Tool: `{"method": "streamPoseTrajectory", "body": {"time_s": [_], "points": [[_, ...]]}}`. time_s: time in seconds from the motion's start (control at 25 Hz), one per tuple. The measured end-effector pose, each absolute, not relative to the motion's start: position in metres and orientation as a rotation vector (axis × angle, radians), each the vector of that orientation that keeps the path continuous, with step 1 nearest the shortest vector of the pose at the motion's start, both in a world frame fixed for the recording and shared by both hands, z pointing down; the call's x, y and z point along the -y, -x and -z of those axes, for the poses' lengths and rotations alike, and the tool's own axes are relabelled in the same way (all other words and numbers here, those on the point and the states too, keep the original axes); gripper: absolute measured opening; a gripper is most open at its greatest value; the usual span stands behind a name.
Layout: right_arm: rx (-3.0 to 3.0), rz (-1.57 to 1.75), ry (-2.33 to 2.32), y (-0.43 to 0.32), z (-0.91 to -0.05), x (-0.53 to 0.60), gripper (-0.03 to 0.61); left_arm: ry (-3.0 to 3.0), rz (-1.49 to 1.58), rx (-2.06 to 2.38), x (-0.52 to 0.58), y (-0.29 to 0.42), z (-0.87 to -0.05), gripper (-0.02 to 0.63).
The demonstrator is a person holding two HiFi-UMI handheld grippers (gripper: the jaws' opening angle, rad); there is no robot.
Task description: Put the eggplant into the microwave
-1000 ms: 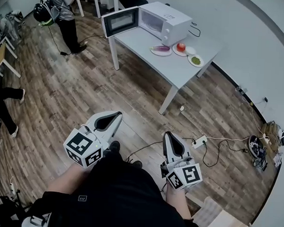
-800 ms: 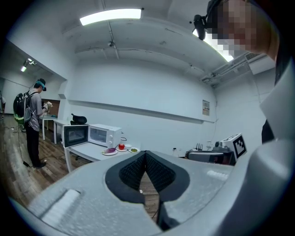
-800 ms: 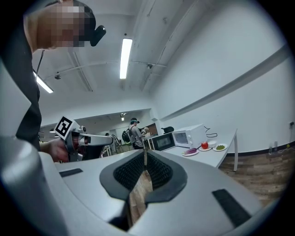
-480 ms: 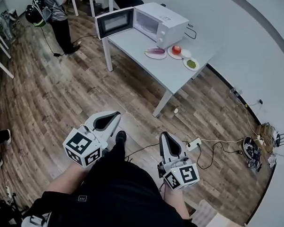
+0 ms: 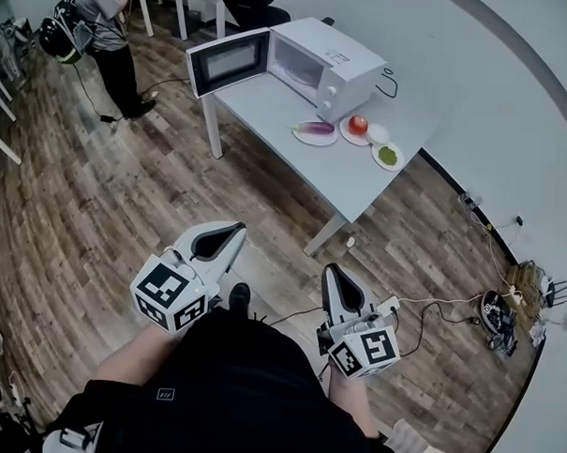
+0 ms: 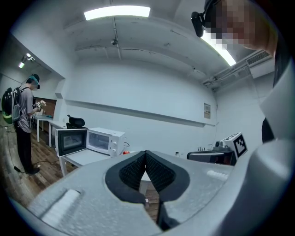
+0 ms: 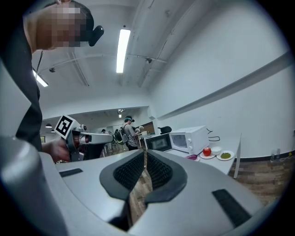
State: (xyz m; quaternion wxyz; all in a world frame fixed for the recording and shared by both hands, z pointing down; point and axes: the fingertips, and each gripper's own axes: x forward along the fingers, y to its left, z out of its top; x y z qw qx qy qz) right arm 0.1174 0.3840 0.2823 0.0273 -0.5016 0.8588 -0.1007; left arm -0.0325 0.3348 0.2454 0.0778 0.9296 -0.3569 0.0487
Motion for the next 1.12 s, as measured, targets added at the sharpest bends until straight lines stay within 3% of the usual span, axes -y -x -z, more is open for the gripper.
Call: {"method": "streamPoseTrajectory", "body": {"time_s": [0.56,1.12], "points": [[-2.681,0.287,1.588,-0.063,-0.271,-0.248,0.018,-2.814,-0.122,1.006,-0.219,0.077,-0.244,0.008],[-2.716,0.376,1.602,-0.085,-0.298,-0.155,0.018,-2.733,-0.177,1.017,-0.126,0.065,-0.274,0.008]]}}
